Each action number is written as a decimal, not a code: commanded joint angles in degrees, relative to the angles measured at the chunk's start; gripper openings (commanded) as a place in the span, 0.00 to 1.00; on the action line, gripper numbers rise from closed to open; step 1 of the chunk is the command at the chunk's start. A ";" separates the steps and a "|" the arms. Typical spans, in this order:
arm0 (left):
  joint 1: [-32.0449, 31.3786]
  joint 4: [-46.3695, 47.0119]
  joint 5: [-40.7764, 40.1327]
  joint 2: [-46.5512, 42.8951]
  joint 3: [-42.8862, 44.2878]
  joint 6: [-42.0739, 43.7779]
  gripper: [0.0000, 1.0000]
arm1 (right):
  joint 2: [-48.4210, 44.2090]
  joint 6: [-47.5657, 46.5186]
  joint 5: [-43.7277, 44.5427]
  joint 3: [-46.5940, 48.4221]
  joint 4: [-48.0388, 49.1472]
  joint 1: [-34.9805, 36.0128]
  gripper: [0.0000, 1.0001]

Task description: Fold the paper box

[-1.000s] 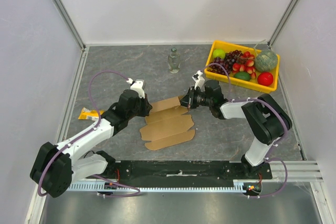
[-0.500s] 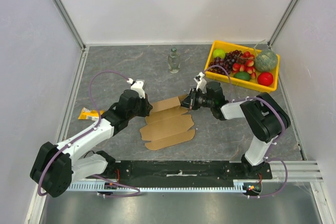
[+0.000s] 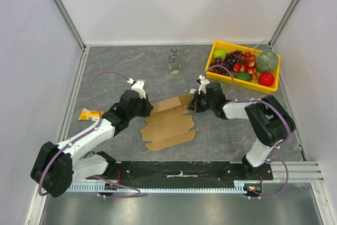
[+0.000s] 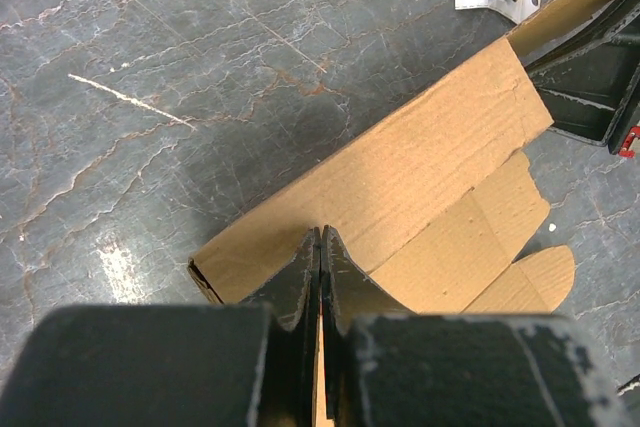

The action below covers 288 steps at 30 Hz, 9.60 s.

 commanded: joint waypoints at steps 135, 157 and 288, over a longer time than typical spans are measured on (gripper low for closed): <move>-0.25 -0.40 0.05 0.88 0.82 -1.23 0.02 | -4.18 -38.90 7.04 23.42 -35.67 2.06 0.39; -0.25 0.30 0.66 1.14 -0.14 -1.85 0.02 | -8.74 -28.35 4.40 24.83 -39.80 3.73 0.03; -0.69 3.11 6.02 4.22 7.06 3.95 0.02 | -17.71 -27.98 22.23 15.67 -32.50 4.26 0.47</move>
